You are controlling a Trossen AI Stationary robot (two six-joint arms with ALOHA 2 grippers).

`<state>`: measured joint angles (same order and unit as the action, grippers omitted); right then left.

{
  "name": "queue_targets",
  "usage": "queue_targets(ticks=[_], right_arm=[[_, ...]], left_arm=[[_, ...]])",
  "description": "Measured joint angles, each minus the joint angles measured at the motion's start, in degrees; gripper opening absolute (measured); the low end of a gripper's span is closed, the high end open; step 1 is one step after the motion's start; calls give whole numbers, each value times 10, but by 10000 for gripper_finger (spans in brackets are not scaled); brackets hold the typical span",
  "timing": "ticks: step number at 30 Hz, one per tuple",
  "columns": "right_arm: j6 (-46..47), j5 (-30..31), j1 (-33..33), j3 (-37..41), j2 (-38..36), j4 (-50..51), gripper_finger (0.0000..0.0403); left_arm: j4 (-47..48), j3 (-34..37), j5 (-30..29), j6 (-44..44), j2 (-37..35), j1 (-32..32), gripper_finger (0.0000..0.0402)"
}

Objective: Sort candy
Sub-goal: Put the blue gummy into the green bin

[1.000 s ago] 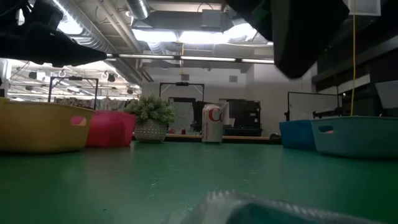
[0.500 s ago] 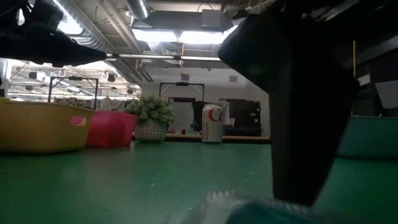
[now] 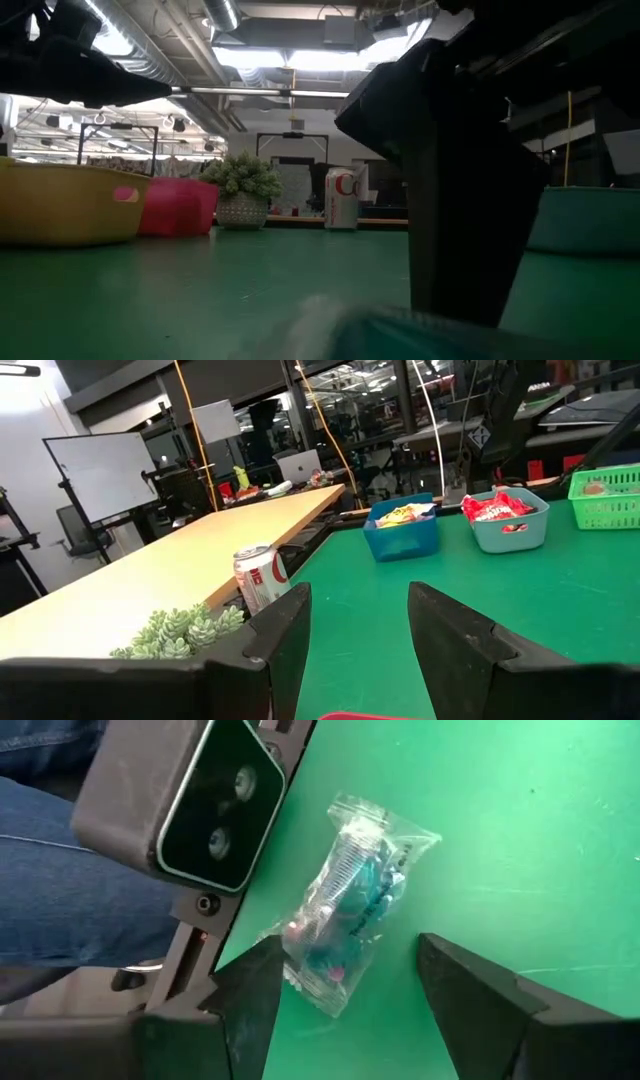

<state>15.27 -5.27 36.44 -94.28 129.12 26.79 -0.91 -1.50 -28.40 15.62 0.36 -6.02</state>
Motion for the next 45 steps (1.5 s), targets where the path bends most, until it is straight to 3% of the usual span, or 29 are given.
queue_targets(ticks=[16, 45], right_arm=[[29, -3, 0, 1, 2, 0, 119], [40, -16, -5, 2, -5, 3, 103]], left_arm=[[0, 0, 0, 0, 0, 0, 156], [0, 0, 0, 0, 0, 0, 156]])
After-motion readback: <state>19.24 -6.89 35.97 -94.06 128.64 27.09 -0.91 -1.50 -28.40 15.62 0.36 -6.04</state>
